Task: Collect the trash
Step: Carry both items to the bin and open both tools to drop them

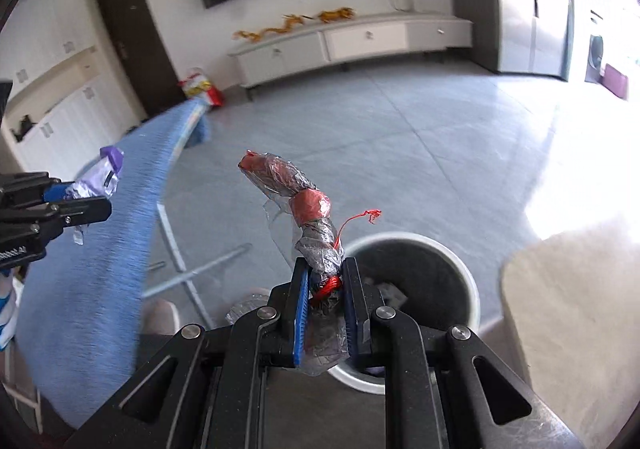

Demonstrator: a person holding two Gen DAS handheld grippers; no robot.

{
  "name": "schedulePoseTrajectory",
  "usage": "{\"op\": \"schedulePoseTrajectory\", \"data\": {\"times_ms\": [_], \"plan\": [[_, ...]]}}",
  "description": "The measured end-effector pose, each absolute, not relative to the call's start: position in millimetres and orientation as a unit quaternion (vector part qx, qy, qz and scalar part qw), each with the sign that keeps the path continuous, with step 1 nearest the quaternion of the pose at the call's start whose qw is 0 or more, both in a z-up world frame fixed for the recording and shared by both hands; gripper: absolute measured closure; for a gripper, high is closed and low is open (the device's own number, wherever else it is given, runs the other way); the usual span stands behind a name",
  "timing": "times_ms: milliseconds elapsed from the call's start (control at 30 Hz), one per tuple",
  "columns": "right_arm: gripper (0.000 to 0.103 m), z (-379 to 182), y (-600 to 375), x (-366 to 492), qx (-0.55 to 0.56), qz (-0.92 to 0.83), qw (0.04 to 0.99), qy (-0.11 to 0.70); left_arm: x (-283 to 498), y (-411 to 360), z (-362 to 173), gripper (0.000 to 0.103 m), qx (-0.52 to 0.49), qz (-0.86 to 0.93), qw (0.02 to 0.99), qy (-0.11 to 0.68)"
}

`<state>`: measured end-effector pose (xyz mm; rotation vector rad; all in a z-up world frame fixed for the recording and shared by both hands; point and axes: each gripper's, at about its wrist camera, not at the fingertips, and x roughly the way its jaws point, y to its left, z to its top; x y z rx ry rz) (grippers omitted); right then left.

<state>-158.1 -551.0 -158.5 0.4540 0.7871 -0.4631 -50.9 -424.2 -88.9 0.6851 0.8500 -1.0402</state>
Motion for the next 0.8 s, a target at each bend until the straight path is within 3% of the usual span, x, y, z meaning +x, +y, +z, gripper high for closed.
{"op": "schedulePoseTrajectory", "data": {"times_ms": [233,367,467,800], "plan": [[0.082,-180,-576,-160,0.221,-0.278,0.846,0.398,-55,-490,-129,0.074,0.291,-0.491,0.69,0.445],[0.063,-183,-586,-160,0.226,-0.306,0.836,0.396,-58,-512,-142,0.062,0.287,-0.496,0.679,0.459],[0.06,-182,-586,-164,0.228,-0.322,0.832,0.391,-55,-519,-144,0.054,0.264,-0.501,0.676,0.472],[0.056,-176,-573,-170,0.233,-0.331,0.828,0.387,-43,-491,-136,0.053,0.249,-0.49,0.692,0.468]]}}
